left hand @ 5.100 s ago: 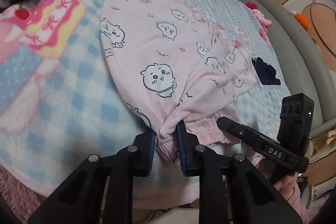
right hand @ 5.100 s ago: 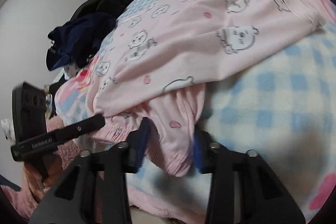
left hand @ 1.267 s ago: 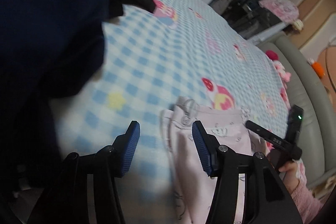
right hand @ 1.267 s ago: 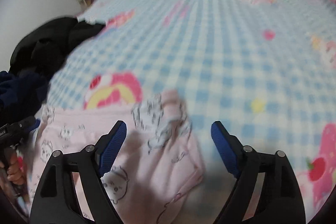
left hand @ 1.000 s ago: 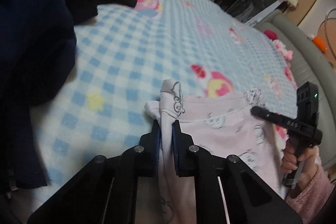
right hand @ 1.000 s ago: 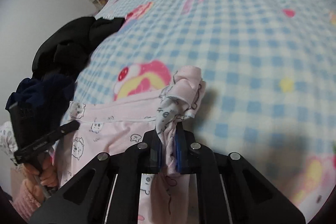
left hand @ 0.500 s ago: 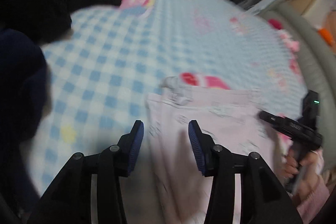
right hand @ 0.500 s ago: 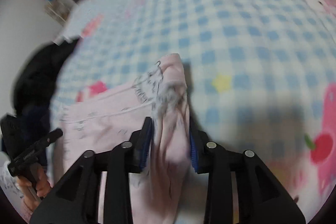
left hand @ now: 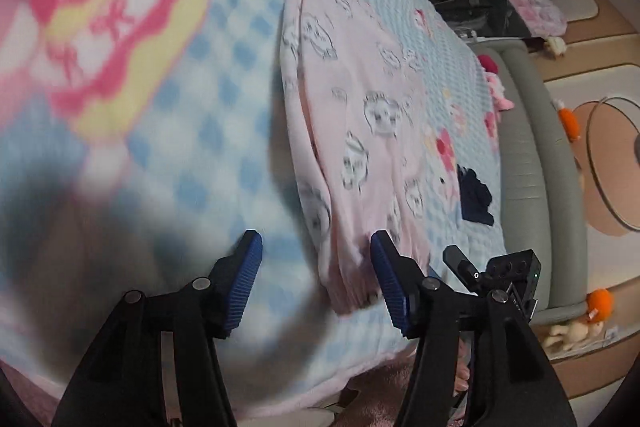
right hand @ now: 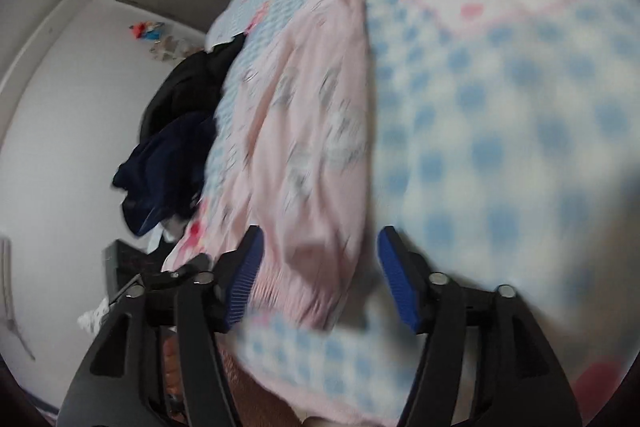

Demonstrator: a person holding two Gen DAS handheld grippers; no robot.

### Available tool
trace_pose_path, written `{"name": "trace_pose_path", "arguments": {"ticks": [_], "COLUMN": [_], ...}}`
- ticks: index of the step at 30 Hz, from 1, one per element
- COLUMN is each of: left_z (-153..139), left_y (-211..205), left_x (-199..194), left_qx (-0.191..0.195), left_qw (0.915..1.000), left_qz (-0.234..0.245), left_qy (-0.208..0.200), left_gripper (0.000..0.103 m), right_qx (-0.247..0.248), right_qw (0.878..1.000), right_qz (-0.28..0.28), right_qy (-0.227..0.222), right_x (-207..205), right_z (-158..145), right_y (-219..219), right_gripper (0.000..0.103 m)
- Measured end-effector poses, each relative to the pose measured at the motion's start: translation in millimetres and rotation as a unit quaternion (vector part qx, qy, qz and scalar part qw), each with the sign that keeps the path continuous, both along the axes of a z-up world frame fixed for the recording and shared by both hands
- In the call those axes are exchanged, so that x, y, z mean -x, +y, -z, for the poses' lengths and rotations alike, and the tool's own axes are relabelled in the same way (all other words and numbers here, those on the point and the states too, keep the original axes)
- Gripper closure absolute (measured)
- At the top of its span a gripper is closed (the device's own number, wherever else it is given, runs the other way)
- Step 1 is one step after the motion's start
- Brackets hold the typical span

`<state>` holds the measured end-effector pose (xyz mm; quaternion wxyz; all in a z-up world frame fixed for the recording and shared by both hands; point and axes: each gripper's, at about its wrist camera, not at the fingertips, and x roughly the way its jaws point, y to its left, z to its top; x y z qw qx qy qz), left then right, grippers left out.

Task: Fold clothes

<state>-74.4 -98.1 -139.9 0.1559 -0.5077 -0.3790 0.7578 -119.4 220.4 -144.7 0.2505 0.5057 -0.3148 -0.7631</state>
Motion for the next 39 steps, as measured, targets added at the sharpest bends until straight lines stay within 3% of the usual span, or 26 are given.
{"name": "trace_pose_path", "arguments": {"ticks": [2,4,8,9,11,14,17,22,28,32,34,39], "left_z": [-2.8,-6.3,-1.3,3.6,-0.4,-31.6,-49.4,-53.4,-23.1,-16.9,-26.0,-52.5], "left_y": [4.5,9.9,31.3,35.3,38.5,38.8,37.4,24.4,18.7,12.5,5.2,-14.5], "left_x": [0.1,2.6,15.7,21.1,19.4,2.4,-14.0,-43.7,-65.0,-65.3,-66.0,-49.8], "left_qx": [-0.004,-0.009,0.038,0.052,0.069,0.086,0.097,0.096,0.099,0.079,0.086,0.128], "left_qw": [0.9999,0.9996,0.9980,0.9972,0.9959,0.9933,0.9912,0.9906,0.9918,0.9934,0.9935,0.9887], "left_qz": [0.007,0.018,0.049,0.053,0.058,0.063,0.069,0.079,0.081,0.081,0.075,0.056], "left_qy": [0.014,0.021,0.013,0.002,0.001,0.043,0.056,0.056,0.003,-0.014,0.002,0.054], "left_gripper": [0.048,0.057,0.058,0.066,0.079,0.087,0.088,0.088,0.088,0.072,0.072,0.072], "right_qx": [-0.030,-0.057,-0.105,-0.117,-0.138,-0.121,-0.098,-0.083,-0.076,-0.122,-0.134,-0.204], "right_qw": [0.999,0.998,0.993,0.991,0.988,0.991,0.993,0.994,0.996,0.991,0.990,0.975], "right_qz": [-0.014,-0.026,-0.050,-0.056,-0.063,-0.048,-0.038,-0.035,-0.035,-0.037,-0.032,-0.024], "right_qy": [0.007,0.013,0.027,0.031,0.023,0.037,0.050,0.064,0.029,0.029,0.025,0.087], "right_x": [0.1,2.9,9.5,11.1,13.2,0.6,-16.2,-53.4,-87.2,-89.5,-88.6,-70.6], "right_z": [0.7,2.0,5.6,6.5,8.6,-12.3,-32.9,-50.9,-26.2,-21.9,-24.2,-53.4], "right_y": [-15.0,-23.2,-34.4,-37.2,-38.6,-31.8,-25.2,-20.6,-20.0,-17.3,-14.8,-9.9], "right_gripper": [0.034,0.033,0.038,0.041,0.071,0.086,0.088,0.088,0.088,0.083,0.077,0.066]}}
